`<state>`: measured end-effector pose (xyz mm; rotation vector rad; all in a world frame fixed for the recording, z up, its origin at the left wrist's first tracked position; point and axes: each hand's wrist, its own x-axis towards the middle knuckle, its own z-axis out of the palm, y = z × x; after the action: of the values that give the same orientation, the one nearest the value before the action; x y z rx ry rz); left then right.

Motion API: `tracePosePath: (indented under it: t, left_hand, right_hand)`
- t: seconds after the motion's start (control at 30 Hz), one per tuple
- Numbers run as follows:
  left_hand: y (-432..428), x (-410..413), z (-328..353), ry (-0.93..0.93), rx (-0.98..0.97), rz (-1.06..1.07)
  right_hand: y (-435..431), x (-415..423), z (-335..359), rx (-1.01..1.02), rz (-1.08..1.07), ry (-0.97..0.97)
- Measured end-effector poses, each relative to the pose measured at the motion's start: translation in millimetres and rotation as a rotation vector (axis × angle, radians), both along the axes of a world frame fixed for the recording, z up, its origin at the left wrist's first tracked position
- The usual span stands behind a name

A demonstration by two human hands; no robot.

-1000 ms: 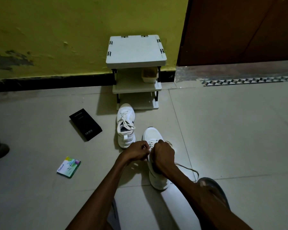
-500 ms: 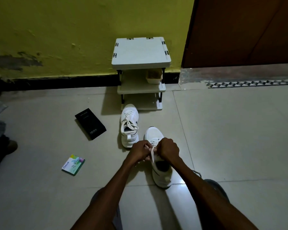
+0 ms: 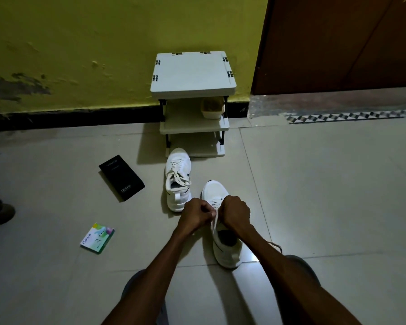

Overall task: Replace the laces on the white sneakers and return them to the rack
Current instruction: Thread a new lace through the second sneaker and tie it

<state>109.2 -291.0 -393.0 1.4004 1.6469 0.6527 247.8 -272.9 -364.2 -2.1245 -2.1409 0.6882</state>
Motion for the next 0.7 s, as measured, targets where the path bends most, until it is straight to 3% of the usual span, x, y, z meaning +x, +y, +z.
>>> tracePosePath:
  t: [0.27, 0.57, 0.63, 0.7]
  left_hand:
    - [-4.1, 7.2, 1.2, -0.032, 0.002, 0.095]
    - [7.3, 2.0, 7.8, -0.044, -0.009, 0.133]
    - [12.2, -1.3, 24.6, -0.112, 0.025, 0.163]
    - [22.0, -8.3, 53.6, -0.292, 0.07, 0.283]
  right_hand:
    - [12.3, 14.4, 2.4, -0.144, -0.098, 0.212]
    - [12.6, 17.9, 2.8, -0.306, -0.26, 0.261]
    - [14.1, 20.0, 0.0, -0.347, -0.291, 0.301]
    - [15.4, 21.4, -3.7, -0.365, -0.309, 0.334]
